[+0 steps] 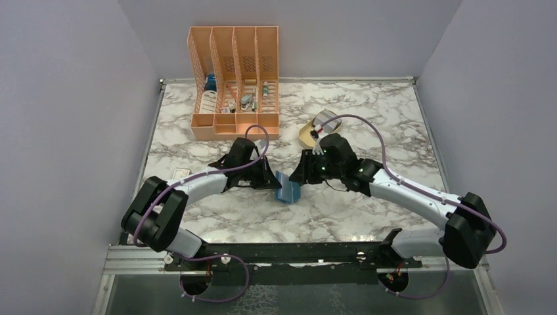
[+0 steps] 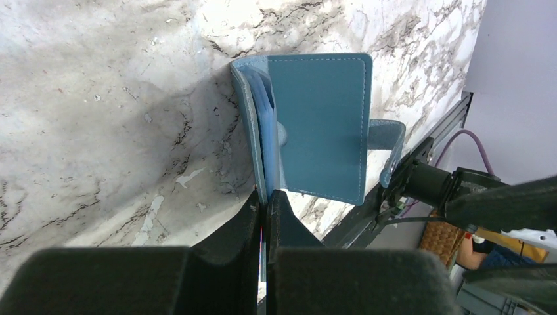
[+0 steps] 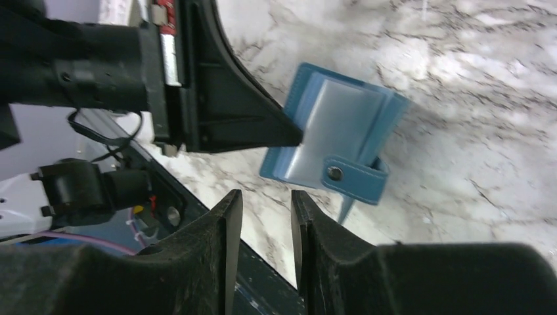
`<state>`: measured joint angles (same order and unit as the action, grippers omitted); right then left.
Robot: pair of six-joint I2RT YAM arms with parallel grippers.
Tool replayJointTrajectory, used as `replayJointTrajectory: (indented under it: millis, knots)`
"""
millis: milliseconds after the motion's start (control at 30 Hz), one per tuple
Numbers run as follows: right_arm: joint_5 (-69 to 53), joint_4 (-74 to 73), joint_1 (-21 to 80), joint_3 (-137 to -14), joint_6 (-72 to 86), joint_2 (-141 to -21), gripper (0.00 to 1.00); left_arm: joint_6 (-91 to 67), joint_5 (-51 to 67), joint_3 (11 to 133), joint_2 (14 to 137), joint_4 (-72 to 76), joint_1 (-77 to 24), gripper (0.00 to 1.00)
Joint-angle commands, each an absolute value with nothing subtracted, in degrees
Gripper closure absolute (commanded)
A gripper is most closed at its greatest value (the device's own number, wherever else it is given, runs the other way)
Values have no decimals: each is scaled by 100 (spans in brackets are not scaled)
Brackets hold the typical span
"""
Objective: Put the credit cards into the card holder
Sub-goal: Open the card holder at the center of the board.
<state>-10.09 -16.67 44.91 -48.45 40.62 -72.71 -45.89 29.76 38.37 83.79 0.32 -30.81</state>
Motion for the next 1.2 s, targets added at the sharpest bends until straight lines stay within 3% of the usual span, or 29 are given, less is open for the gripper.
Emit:
replayJointTrajectory:
  millis: [0,500,633,733,933,1167]
  knots:
    - [-1445,-1036,4491,-5092,4152,-7578,68,-4606,3029,4000,8255,-50,-3110,100]
    - [-677,-920,4489,-4674,4172,-8369,75,-4695,3275,3969,8065,114,-3111,100]
    - [-747,-712,4484,-4505,4239,-8475,76,-4658,3367,3936,8044,264,-3125,89]
    - [-798,-584,4487,-4433,4231,-8498,76,-4690,3506,3831,8043,529,-3125,100]
    - [-711,-493,4489,-4331,4225,-8555,76,-4886,3597,3670,7987,913,-3125,97]
    - [-633,-342,4487,-4187,4235,-8680,77,-4992,3696,3538,8027,1152,-3127,100]
